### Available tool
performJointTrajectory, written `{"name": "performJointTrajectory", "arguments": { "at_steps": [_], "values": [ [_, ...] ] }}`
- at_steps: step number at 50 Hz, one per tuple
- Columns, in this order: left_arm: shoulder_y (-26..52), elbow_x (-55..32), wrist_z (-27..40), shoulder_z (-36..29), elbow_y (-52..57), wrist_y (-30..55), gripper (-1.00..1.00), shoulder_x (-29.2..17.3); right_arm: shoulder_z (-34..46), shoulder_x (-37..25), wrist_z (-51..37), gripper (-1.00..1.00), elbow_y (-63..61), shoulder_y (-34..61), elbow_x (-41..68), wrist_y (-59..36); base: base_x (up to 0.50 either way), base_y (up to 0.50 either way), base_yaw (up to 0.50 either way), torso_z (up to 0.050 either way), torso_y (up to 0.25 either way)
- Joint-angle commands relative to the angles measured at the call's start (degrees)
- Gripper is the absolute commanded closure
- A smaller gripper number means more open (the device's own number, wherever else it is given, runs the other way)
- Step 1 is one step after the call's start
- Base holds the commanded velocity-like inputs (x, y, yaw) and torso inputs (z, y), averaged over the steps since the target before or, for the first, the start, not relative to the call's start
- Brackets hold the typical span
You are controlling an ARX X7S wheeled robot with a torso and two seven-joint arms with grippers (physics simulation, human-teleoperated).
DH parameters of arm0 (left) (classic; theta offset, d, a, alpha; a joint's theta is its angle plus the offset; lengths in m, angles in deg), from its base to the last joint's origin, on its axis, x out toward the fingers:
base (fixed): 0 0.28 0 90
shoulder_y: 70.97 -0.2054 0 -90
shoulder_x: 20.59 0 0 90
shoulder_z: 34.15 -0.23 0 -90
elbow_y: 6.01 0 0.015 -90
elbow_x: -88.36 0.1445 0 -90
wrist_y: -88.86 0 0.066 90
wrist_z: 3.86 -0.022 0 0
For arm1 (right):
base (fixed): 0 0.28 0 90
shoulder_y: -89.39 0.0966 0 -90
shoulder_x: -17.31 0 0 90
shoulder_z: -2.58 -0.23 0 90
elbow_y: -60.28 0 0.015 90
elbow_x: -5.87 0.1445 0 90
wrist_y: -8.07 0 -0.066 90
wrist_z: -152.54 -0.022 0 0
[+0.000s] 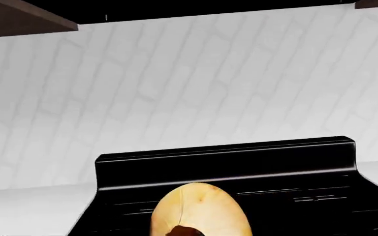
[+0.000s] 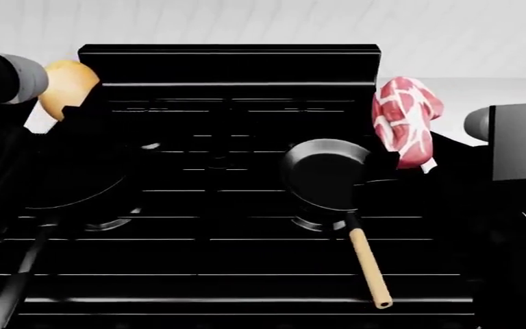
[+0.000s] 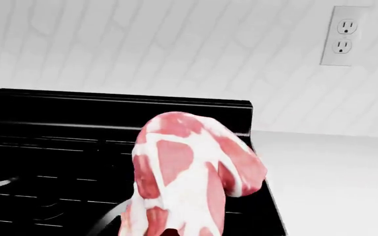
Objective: Place both pans onto different burners. Then place the onion and the lamb chop on different pans.
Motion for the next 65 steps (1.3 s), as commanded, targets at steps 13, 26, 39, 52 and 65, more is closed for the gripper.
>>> {"name": "performJointTrajectory", "arguments": {
  "at_steps": [13, 26, 39, 52, 65],
  "values": [
    [-0.90, 1.16, -0.62, 0.31, -0.68, -1.00, 1.00, -0.35, -0.83, -0.55, 1.07, 1.00, 0.77, 0.31, -1.46, 0.33, 0.00, 0.30, 0.00, 0.000, 0.000],
    [-0.71, 1.98, -1.08, 0.39, -1.43, -1.09, 1.00, -0.68, -0.35, -1.12, 0.16, 1.00, 1.30, 2.35, 0.32, -0.40, 0.35, 0.00, 0.00, 0.001, 0.001],
    [-0.22, 2.79, -1.68, -0.10, -2.41, -0.95, 1.00, -0.51, 3.54, 0.33, 4.88, 1.00, 9.10, 6.58, -2.90, -3.85, 0.13, 0.00, 0.00, 0.000, 0.002],
    [-0.89, 3.48, -2.23, -0.11, -2.81, -1.23, 1.00, -0.64, 7.13, 1.56, 11.96, 1.00, 18.56, 4.23, -10.97, -3.23, 0.00, 0.00, 0.00, 0.000, 0.000],
    [-2.27, 4.54, -2.90, -0.10, -2.84, -1.76, 1.00, -0.51, 6.54, -2.14, 8.21, 1.00, 11.03, -1.66, -8.53, -3.20, 0.00, 0.00, 0.00, 0.000, 0.001]
  ]
}}
